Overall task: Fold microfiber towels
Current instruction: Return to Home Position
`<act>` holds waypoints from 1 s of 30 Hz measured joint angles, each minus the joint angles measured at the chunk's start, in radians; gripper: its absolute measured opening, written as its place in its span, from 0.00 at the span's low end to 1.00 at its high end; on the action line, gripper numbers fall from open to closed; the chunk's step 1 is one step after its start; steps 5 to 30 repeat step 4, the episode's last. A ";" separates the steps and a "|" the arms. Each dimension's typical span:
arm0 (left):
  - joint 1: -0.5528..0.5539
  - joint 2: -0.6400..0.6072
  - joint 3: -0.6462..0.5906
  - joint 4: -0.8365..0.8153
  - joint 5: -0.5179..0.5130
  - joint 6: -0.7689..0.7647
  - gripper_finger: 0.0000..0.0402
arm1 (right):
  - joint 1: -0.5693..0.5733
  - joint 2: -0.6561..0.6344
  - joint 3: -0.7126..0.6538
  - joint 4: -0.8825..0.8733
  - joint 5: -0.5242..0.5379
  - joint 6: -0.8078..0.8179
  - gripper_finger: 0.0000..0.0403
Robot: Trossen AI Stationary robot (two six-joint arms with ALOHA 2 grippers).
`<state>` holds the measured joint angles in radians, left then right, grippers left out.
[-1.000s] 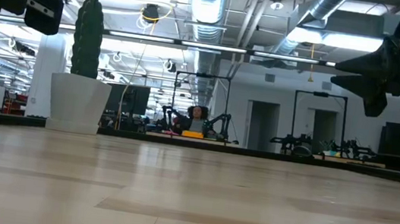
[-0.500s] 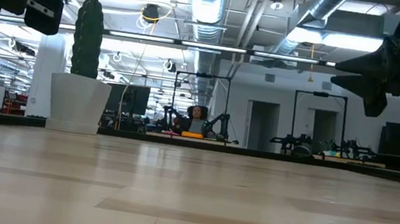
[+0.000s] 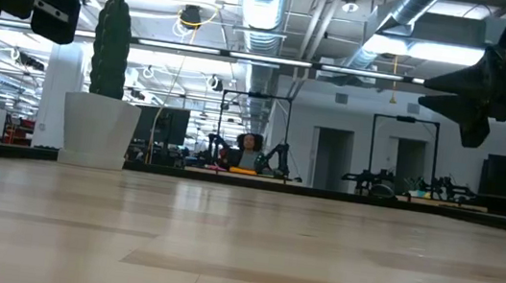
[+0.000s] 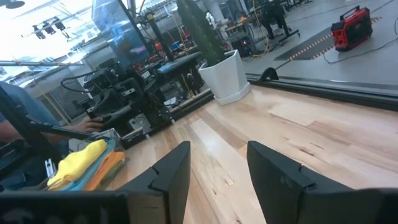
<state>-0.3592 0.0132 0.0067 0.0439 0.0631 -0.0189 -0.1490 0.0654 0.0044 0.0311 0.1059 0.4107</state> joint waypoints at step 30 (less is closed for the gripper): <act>0.000 0.000 0.000 0.000 0.000 0.000 0.01 | 0.000 0.000 0.000 0.000 0.000 0.000 0.45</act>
